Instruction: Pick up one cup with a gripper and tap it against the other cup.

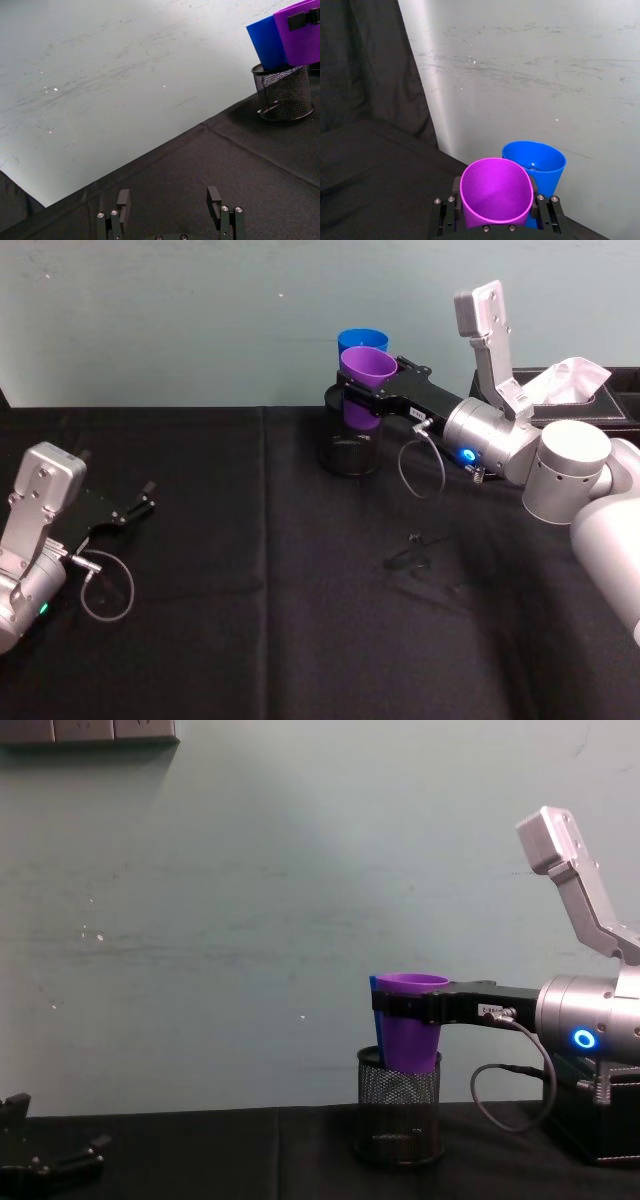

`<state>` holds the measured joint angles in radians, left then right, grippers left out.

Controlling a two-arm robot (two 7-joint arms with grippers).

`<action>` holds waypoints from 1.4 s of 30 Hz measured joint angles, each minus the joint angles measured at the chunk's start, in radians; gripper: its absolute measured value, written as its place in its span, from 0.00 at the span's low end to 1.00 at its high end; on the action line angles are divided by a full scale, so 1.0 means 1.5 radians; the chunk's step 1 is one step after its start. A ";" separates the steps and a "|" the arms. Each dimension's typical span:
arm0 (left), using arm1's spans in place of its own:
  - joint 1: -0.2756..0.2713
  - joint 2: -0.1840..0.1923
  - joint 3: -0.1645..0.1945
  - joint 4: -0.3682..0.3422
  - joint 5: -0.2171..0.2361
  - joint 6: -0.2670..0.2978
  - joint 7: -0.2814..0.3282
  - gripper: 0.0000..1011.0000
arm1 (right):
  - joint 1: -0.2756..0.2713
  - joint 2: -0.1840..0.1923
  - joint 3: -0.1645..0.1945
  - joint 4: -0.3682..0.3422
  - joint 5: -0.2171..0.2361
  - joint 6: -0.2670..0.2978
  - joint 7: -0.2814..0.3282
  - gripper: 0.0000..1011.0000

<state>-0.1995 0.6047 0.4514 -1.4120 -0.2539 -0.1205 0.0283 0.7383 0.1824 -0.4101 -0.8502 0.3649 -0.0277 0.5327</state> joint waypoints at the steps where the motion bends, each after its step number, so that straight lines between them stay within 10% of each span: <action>1: 0.000 0.000 0.000 0.000 0.000 0.000 0.000 0.99 | 0.000 0.000 0.000 0.000 0.000 0.000 0.000 0.72; 42: 0.000 0.000 0.000 0.000 0.000 0.000 0.000 0.99 | 0.000 0.000 0.000 0.000 0.000 0.000 0.000 0.72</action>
<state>-0.1995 0.6047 0.4514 -1.4120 -0.2539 -0.1205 0.0283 0.7384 0.1824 -0.4100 -0.8501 0.3649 -0.0276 0.5328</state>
